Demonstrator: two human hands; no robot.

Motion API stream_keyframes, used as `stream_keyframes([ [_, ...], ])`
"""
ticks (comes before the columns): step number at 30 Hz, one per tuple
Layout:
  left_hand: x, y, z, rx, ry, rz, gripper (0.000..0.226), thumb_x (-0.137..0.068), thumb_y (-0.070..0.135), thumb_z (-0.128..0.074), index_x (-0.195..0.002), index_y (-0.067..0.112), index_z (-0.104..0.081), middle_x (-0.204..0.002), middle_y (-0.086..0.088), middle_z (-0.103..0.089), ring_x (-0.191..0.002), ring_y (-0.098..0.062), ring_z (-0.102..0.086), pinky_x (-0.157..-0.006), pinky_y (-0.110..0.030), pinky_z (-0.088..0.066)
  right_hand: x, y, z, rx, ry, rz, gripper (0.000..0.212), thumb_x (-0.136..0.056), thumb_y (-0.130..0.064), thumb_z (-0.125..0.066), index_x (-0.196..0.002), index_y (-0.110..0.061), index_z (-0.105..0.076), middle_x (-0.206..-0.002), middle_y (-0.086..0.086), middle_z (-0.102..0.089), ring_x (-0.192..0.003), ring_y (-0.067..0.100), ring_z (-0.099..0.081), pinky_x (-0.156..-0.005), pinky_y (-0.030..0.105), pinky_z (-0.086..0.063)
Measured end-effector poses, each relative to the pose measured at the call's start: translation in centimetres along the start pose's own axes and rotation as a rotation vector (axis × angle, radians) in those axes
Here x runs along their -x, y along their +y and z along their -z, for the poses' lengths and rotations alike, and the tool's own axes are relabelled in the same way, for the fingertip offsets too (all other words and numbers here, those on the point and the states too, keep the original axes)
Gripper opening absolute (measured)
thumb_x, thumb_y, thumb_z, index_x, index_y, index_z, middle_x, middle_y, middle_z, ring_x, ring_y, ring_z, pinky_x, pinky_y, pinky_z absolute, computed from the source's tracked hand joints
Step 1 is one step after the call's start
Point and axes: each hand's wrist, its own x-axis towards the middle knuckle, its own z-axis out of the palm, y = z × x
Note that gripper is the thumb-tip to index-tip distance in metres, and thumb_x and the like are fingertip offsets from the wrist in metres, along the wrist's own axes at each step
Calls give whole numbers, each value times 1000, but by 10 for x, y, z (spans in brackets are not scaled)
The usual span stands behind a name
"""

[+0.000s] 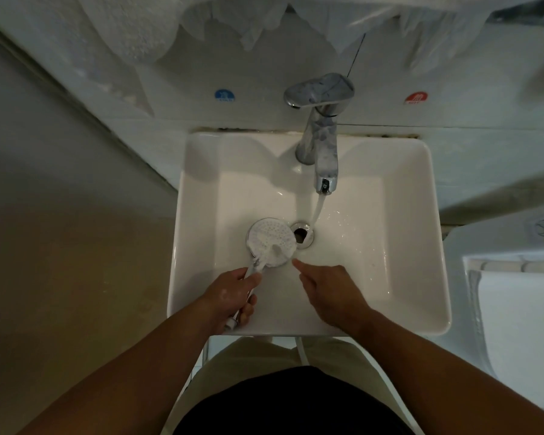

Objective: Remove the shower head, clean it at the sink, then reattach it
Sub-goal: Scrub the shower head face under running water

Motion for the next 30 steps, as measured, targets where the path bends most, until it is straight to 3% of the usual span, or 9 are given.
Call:
stream_keyframes([
  [4, 0, 0, 0, -20, -1, -7, 23, -103, 32, -56, -107, 11, -65, -63, -7, -54, -43, -15, -41, -45, -23, -34, -11, 7, 5, -40, 104, -105, 40, -106, -30, -43, -144, -25, -53, -91, 6, -77, -63, 15, -63, -70, 34, -57],
  [9, 0, 0, 0, -9, -7, -3, 23, -103, 32, -56, -106, 12, -66, -62, -6, -54, -43, -14, -41, -44, -22, -34, 10, -16, -2, 3, -67, 47, 42, -106, -29, -44, -147, -23, -51, -103, 7, -77, -72, 14, -64, -73, 26, -51],
  [11, 0, 1, 0, -23, -3, -10, 24, -103, 33, -57, -107, 10, -65, -64, -6, -54, -43, -14, -42, -45, -24, -34, 2, -4, 2, -7, -3, -7, 41, -106, -32, -43, -146, -27, -52, -99, 7, -77, -69, 14, -64, -72, 30, -55],
  [14, 0, 0, 1, -32, -2, -16, 25, -103, 33, -57, -107, 10, -65, -65, -7, -55, -43, -15, -42, -45, -24, -34, -13, 9, 5, -8, 93, -124, 43, -104, -35, -39, -145, -30, -53, -104, 7, -77, -81, 25, -68, -78, 42, -58],
  [20, -1, -1, 2, -7, -6, -2, 23, -102, 32, -57, -106, 11, -67, -63, -6, -55, -44, -15, -42, -46, -24, -34, 9, -20, -2, 19, -59, 7, 42, -106, -33, -43, -147, -30, -50, -106, 7, -77, -76, 15, -67, -74, 31, -54],
  [23, -2, -1, 1, -10, -5, -4, 22, -102, 33, -57, -106, 13, -67, -64, -6, -55, -44, -15, -42, -47, -25, -34, -6, -1, 4, 11, 31, -63, 42, -106, -33, -38, -146, -30, -52, -91, 4, -76, -64, 13, -62, -69, 35, -58],
  [26, -2, -1, 1, -21, 0, -9, 24, -102, 33, -57, -108, 11, -65, -65, -7, -55, -43, -15, -42, -46, -24, -34, -13, 6, 5, 6, 82, -102, 41, -106, -31, -38, -145, -27, -52, -89, 4, -76, -65, 15, -64, -70, 37, -59],
  [30, -1, 0, 1, -26, 2, -4, 24, -102, 32, -57, -107, 10, -67, -63, -6, -55, -43, -15, -42, -46, -24, -34, 10, -18, -2, -5, -79, 21, 42, -106, -31, -41, -147, -27, -49, -100, 6, -76, -69, 11, -59, -70, 27, -49],
])
